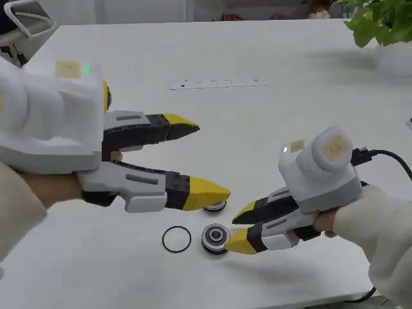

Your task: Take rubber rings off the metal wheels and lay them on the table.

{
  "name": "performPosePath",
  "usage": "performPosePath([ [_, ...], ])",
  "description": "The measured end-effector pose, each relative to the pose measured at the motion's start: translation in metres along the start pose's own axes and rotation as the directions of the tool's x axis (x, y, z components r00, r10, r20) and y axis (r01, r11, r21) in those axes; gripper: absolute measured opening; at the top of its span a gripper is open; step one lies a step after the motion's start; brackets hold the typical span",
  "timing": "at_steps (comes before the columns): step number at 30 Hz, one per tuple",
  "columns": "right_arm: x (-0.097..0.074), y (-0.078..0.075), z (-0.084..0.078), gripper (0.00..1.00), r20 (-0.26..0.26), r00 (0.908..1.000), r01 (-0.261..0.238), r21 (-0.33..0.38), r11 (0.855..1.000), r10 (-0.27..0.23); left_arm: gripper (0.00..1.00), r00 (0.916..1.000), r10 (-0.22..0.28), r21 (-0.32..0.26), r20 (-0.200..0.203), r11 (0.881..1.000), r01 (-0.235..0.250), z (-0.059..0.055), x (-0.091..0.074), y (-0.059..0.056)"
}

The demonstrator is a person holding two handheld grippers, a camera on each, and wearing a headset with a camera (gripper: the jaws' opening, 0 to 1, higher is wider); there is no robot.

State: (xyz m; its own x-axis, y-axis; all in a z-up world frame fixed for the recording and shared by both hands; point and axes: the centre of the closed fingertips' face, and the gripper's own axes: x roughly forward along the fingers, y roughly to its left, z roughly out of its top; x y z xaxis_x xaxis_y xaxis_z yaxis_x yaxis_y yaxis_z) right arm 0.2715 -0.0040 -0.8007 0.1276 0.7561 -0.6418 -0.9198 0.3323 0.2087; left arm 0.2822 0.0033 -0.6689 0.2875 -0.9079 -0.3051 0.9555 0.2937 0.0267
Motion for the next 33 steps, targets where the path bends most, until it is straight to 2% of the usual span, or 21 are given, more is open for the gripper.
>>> performPosePath([
  [3,0.000,0.000,0.002,0.25,0.004,1.0000,-0.001,-0.013,1.000,0.001,0.57,0.9998,-0.012,-0.011,-0.019,1.000,0.012,-0.016,0.007,-0.006],
  [6,0.001,0.001,0.001,0.25,-0.002,1.0000,-0.005,-0.020,1.000,0.005,0.54,0.9988,-0.012,-0.021,-0.048,1.000,0.011,-0.031,0.011,-0.006],
  [8,0.002,0.002,0.000,0.24,-0.007,0.9999,-0.009,-0.026,1.000,0.009,0.50,0.9967,-0.008,0.003,-0.081,1.000,0.008,-0.042,0.011,-0.005],
  [10,0.003,0.003,-0.001,0.24,-0.012,0.9999,-0.012,-0.033,0.999,0.012,0.45,0.9971,0.001,0.004,-0.076,1.000,0.000,-0.046,0.011,-0.004],
  [12,0.004,0.003,-0.002,0.24,-0.020,0.9997,-0.016,-0.037,0.999,0.015,0.45,0.9972,-0.008,-0.028,-0.074,1.000,0.006,-0.050,0.013,-0.005],
  [15,0.005,0.004,-0.003,0.24,-0.024,0.9996,-0.017,-0.042,0.999,0.016,0.45,0.9964,-0.012,-0.030,-0.084,1.000,0.009,-0.056,0.016,-0.007],
  [18,0.006,0.003,-0.003,0.24,-0.028,0.9995,-0.015,-0.045,0.999,0.014,0.40,0.9941,-0.014,-0.004,-0.108,1.000,0.014,-0.063,0.021,-0.008],
  [25,0.006,0.002,-0.005,0.22,-0.035,0.9993,-0.012,-0.051,0.999,0.010,0.38,0.9883,-0.041,0.005,-0.147,0.999,0.043,-0.080,0.030,-0.015],
  [33,0.008,0.004,-0.006,0.20,-0.039,0.9991,-0.018,-0.054,0.998,0.016,0.32,0.9816,-0.035,0.021,-0.188,0.999,0.039,-0.100,0.033,-0.013],
])
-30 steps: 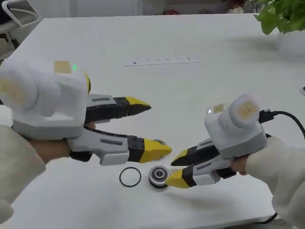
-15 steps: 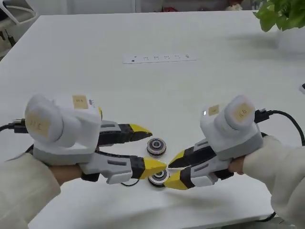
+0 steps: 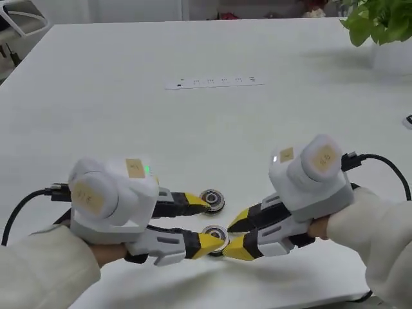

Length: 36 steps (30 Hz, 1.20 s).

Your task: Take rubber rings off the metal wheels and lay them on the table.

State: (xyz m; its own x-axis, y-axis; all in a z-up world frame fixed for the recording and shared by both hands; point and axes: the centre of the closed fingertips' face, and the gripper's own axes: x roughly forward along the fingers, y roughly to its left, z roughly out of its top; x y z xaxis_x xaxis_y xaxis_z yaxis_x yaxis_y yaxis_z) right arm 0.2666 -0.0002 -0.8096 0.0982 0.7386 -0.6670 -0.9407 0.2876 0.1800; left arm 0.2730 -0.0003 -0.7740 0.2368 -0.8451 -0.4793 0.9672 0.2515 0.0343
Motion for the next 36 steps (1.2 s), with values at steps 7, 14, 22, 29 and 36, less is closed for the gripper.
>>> performPosePath([
  [7,0.000,0.000,-0.001,0.19,0.003,1.0000,0.002,0.001,1.000,-0.002,0.27,0.9995,-0.004,-0.016,-0.031,1.000,0.003,-0.014,0.007,0.000],
  [14,0.000,0.000,0.000,0.18,0.004,1.0000,0.000,-0.001,1.000,0.000,0.21,0.9997,-0.014,-0.028,-0.022,1.000,0.014,-0.015,0.007,-0.002],
  [22,0.000,0.000,-0.003,0.13,-0.007,1.0000,-0.001,-0.007,1.000,0.001,0.15,0.9998,-0.019,-0.054,0.006,0.998,0.019,-0.015,0.008,-0.005],
  [29,0.000,-0.001,-0.004,0.07,-0.015,0.9999,0.004,-0.021,1.000,-0.004,0.15,0.9998,-0.015,-0.054,0.015,0.998,0.016,-0.015,0.007,-0.005],
  [36,-0.001,-0.006,-0.004,0.00,-0.018,0.9996,0.021,-0.021,1.000,-0.022,0.15,0.9997,-0.012,-0.058,0.022,0.998,0.013,-0.015,0.007,-0.005],
])
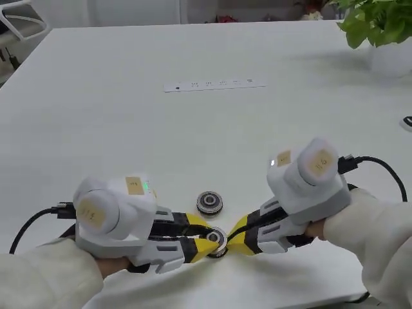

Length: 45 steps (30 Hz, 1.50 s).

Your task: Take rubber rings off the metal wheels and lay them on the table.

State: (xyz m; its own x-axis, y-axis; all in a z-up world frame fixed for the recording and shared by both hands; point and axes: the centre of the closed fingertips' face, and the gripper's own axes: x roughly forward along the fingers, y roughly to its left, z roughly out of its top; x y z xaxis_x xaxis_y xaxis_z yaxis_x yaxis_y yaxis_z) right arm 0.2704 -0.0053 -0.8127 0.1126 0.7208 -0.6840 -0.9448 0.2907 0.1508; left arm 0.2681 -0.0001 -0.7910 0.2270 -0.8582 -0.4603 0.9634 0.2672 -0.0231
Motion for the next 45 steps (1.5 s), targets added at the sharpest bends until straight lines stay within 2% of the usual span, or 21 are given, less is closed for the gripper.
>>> performPosePath([
  [3,-0.002,-0.003,0.001,0.00,0.006,0.9999,0.008,0.036,0.999,-0.008,0.15,1.0000,0.001,0.001,0.005,1.000,-0.001,0.000,0.000,0.000],
  [4,-0.004,-0.008,0.006,0.00,0.034,0.9990,0.027,0.042,0.999,-0.028,0.15,1.0000,0.000,0.000,0.006,1.000,0.000,0.000,0.000,0.000],
  [7,-0.009,-0.012,0.011,0.00,0.060,0.9971,0.041,0.084,0.996,-0.046,0.15,1.0000,0.000,0.001,0.008,1.000,0.000,0.000,0.000,0.000],
  [11,-0.007,-0.009,0.003,0.00,0.031,0.9989,0.032,0.082,0.996,-0.034,0.15,0.9999,0.000,-0.001,0.011,1.000,0.000,0.000,0.000,0.000],
  [13,-0.004,-0.002,-0.002,0.00,0.007,1.0000,0.002,0.086,0.996,-0.002,0.15,0.9999,0.000,-0.001,0.012,1.000,0.000,0.000,0.000,0.000],
  [15,-0.002,0.003,-0.003,0.01,0.002,0.9999,-0.015,0.081,0.997,0.015,0.15,0.9999,0.000,-0.002,0.014,1.000,0.000,0.000,0.000,0.000],
  [18,-0.002,0.004,-0.001,0.09,0.005,0.9998,-0.021,0.081,0.996,0.021,0.15,0.9999,0.000,-0.002,0.015,1.000,0.000,0.001,0.000,0.000],
  [21,-0.001,0.006,0.000,0.10,0.011,0.9996,-0.027,0.075,0.997,0.026,0.15,0.9999,0.000,-0.003,0.016,1.000,0.000,0.001,0.000,0.000],
  [26,0.002,0.008,0.000,0.14,0.007,0.9997,-0.023,0.020,1.000,0.023,0.15,0.9998,0.000,-0.007,0.020,1.000,0.000,0.001,-0.001,0.001],
  [28,0.002,0.007,0.000,0.13,0.007,0.9997,-0.023,0.012,1.000,0.023,0.14,0.9997,0.003,-0.007,0.023,1.000,-0.003,0.001,-0.001,0.001],
  [34,0.001,0.002,-0.001,0.01,0.006,1.0000,-0.004,-0.006,1.000,0.004,0.14,0.9997,0.005,-0.011,0.023,1.000,-0.005,0.000,-0.001,0.001],
  [43,0.002,0.002,-0.001,0.00,-0.004,1.0000,0.000,0.017,1.000,0.000,0.14,0.9997,0.007,-0.009,0.024,1.000,-0.007,0.000,-0.001,0.002],
  [45,0.002,0.002,-0.001,0.00,-0.005,1.0000,-0.002,0.040,0.999,0.002,0.14,0.9997,0.007,-0.010,0.025,1.000,-0.007,0.000,-0.001,0.002],
])
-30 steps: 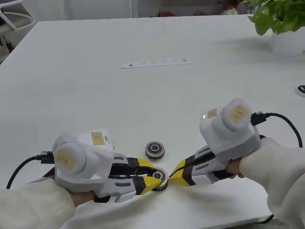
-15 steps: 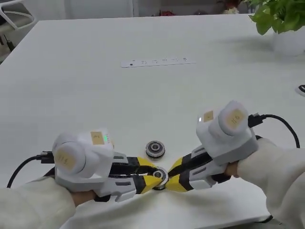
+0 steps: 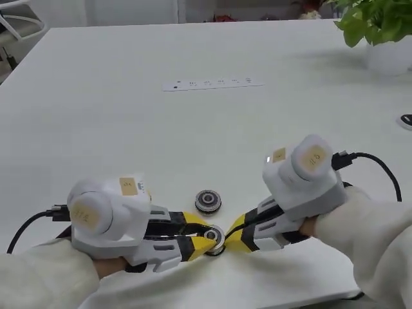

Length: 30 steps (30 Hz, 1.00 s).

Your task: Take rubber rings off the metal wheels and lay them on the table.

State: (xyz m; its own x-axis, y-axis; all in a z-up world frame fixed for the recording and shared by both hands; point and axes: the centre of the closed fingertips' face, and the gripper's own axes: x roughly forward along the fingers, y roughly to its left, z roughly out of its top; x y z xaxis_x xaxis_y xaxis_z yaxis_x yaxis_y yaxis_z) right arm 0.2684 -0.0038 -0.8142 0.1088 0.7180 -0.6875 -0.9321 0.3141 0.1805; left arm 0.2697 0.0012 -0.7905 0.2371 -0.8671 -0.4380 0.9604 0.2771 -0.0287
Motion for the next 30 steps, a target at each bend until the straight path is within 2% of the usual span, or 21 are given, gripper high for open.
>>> performPosePath([
  [4,0.000,-0.002,-0.001,0.00,-0.005,0.9999,0.010,0.055,0.998,-0.010,0.14,1.0000,0.002,0.002,0.000,1.000,-0.002,0.000,0.000,0.000],
  [6,0.000,-0.003,-0.001,0.00,-0.011,0.9999,0.015,0.106,0.994,-0.014,0.14,1.0000,0.002,0.004,0.000,1.000,-0.002,0.000,0.000,0.000],
  [9,-0.001,-0.003,-0.001,0.00,-0.011,0.9999,0.011,0.209,0.978,-0.009,0.14,1.0000,0.003,0.006,0.000,1.000,-0.003,0.000,0.000,0.000],
  [12,-0.003,-0.007,-0.001,0.00,0.004,1.0000,0.008,0.243,0.970,-0.009,0.14,1.0000,0.006,0.018,-0.002,1.000,-0.006,0.000,0.000,0.000],
  [13,-0.004,-0.006,-0.001,0.00,0.007,1.0000,0.000,0.272,0.962,-0.002,0.14,1.0000,0.006,0.018,-0.001,1.000,-0.006,0.000,0.001,-0.001],
  [16,-0.005,-0.008,0.000,0.00,0.020,0.9998,-0.004,0.305,0.952,-0.002,0.14,1.0000,0.005,0.015,0.000,1.000,-0.005,0.000,0.001,0.000],
  [19,-0.008,-0.009,0.002,0.00,0.043,0.9991,-0.020,0.350,0.936,0.005,0.14,1.0000,0.006,0.015,0.001,1.000,-0.006,0.000,0.001,0.000],
  [24,-0.010,-0.008,0.004,0.00,0.062,0.9980,-0.032,0.378,0.925,0.009,0.14,1.0000,0.006,0.016,0.002,1.000,-0.006,0.000,0.001,0.000],
  [25,-0.010,-0.007,0.008,0.00,0.087,0.9961,-0.050,0.392,0.919,0.017,0.14,1.0000,0.006,0.016,0.002,1.000,-0.006,0.000,0.001,0.000],
  [26,-0.012,-0.009,0.009,0.00,0.085,0.9963,-0.045,0.417,0.908,0.010,0.14,1.0000,0.008,0.021,0.000,1.000,-0.008,0.000,0.001,0.000],
  [27,-0.013,-0.006,0.015,0.00,0.123,0.9921,-0.073,0.413,0.908,0.024,0.14,1.0000,0.008,0.025,0.000,1.000,-0.008,-0.001,0.001,0.000],
  [28,-0.012,-0.006,0.012,0.00,0.103,0.9944,-0.061,0.418,0.907,0.020,0.14,1.0000,0.008,0.027,-0.001,1.000,-0.008,-0.001,0.001,0.000],
  [30,-0.011,-0.005,0.013,0.00,0.102,0.9946,-0.060,0.410,0.910,0.019,0.14,1.0000,0.008,0.028,0.000,1.000,-0.008,-0.001,0.001,0.000],
])
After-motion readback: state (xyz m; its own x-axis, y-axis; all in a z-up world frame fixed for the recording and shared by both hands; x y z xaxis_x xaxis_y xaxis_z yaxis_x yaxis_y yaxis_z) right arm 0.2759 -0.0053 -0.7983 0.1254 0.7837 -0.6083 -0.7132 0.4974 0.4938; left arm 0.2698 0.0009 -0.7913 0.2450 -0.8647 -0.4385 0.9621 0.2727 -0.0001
